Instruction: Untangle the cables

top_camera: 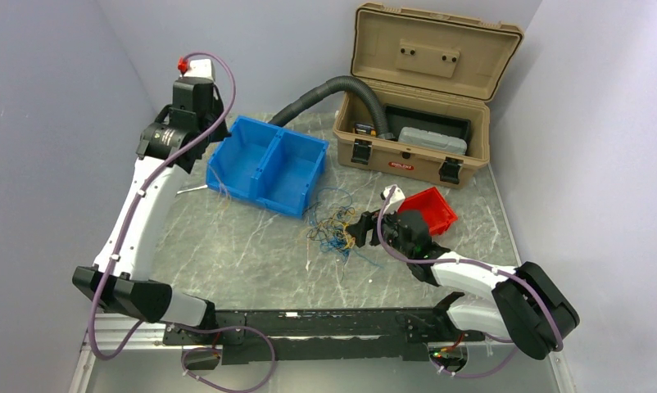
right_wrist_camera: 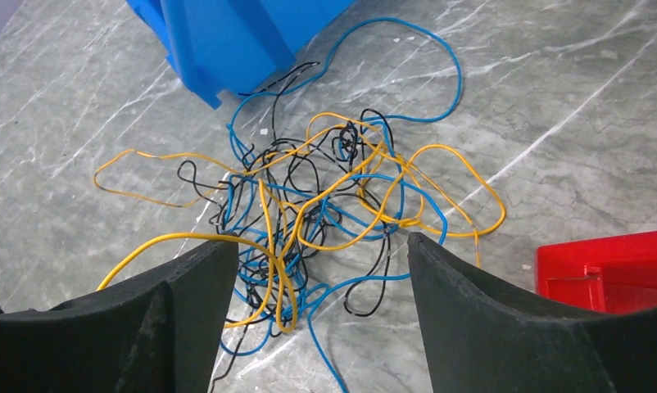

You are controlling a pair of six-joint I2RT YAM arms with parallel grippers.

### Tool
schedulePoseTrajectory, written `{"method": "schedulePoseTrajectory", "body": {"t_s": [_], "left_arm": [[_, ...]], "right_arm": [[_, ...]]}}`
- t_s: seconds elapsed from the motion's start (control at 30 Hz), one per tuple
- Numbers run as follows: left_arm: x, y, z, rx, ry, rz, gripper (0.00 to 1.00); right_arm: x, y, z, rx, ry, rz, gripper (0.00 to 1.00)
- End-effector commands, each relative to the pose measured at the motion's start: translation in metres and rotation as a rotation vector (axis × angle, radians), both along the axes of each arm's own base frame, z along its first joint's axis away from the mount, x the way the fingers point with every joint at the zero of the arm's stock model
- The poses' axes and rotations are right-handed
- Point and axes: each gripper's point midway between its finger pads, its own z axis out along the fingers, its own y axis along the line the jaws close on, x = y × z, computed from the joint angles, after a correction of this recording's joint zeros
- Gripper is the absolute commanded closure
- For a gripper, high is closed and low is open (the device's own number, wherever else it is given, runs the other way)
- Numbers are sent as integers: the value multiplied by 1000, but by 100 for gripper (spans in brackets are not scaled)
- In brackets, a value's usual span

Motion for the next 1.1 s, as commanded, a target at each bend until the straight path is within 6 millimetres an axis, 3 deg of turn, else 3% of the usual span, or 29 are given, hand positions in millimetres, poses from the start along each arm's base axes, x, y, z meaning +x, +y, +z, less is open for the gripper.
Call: {"method": "schedulePoseTrajectory", "body": {"t_s": [0.0, 0.27, 0.4, 0.53, 0.77, 0.93, 1.07], "left_arm": [[10, 10, 47, 25, -127, 19, 100], [29, 23, 102, 50, -308, 54, 100], [45, 16, 135, 62, -468, -7, 100], [67, 9, 144, 65, -516, -28, 100], [116, -1, 118, 59, -528, -36, 100], [157, 4, 62, 27, -524, -40, 100], [169, 0, 14, -40, -439, -32, 100]], "right_arm": [[8, 0, 17, 31, -71, -26, 21], [7, 0, 19, 39, -80, -22, 20], [6, 2, 20, 45, -85, -14, 20], [7, 1, 20, 41, -87, -14, 20], [5, -2, 22, 42, -103, -19, 22], [4, -2, 23, 44, -109, -16, 22], [5, -4, 23, 39, -111, -24, 22]]}}
